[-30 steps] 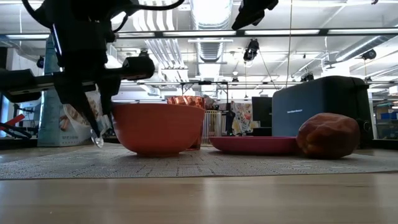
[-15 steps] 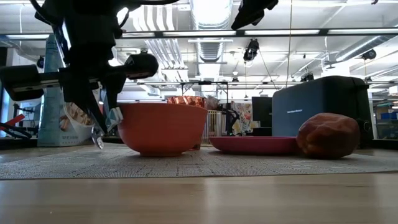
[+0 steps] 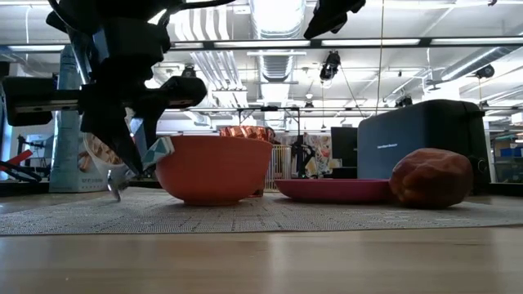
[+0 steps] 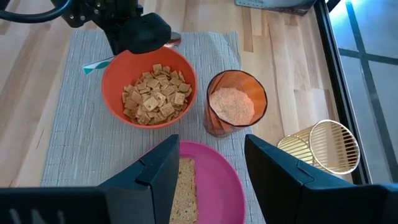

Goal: Arrange a breakfast setting
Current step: Put the blue spoon on the gray table mat to the left of the orange bowl

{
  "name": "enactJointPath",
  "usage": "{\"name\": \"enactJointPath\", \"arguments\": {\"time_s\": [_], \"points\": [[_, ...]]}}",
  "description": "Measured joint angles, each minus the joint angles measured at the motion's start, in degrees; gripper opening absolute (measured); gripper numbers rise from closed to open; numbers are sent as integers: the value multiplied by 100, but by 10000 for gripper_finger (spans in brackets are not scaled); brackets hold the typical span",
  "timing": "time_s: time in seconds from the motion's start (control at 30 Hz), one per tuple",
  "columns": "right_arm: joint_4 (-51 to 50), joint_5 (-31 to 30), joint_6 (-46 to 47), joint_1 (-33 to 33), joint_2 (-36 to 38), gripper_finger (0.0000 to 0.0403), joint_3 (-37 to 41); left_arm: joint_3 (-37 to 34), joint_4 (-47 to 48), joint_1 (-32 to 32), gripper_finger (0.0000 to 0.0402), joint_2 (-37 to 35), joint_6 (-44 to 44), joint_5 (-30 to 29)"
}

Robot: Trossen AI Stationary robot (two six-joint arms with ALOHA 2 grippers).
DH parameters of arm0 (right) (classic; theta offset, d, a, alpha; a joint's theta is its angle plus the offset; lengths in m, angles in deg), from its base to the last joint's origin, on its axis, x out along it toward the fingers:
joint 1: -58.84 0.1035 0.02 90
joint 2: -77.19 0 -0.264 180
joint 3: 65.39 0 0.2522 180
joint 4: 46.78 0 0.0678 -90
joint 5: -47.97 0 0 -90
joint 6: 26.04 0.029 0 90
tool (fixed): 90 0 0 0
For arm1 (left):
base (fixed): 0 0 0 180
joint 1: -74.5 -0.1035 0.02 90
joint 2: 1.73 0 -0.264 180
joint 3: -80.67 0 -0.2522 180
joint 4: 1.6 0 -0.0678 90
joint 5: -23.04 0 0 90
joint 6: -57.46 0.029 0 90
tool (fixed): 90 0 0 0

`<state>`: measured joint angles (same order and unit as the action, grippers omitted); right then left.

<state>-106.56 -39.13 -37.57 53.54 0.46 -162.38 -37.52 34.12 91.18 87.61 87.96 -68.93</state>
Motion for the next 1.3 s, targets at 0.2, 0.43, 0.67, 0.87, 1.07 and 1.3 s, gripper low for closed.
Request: {"name": "enactJointPath", "arguments": {"time_s": [0.2, 0.43, 0.67, 0.87, 1.07, 1.3], "points": [[0, 0, 0, 0, 0, 171, 0, 0, 14, 0, 54, -2, 20, 3], [0, 0, 0, 0, 0, 171, 0, 0, 87, 0, 74, -2, 337, -149], [0, 0, 0, 0, 0, 171, 0, 1, 362, 167, 74, -3, 166, 18], [0, -2, 0, 0, 0, 171, 0, 2, 523, 520, 74, -143, -779, 56], [0, -2, 0, 0, 0, 171, 0, 85, 952, 868, 75, -756, -1778, -465], [0, -2, 0, 0, 0, 171, 0, 198, 1054, 919, 74, -1947, -1930, -754]]}}
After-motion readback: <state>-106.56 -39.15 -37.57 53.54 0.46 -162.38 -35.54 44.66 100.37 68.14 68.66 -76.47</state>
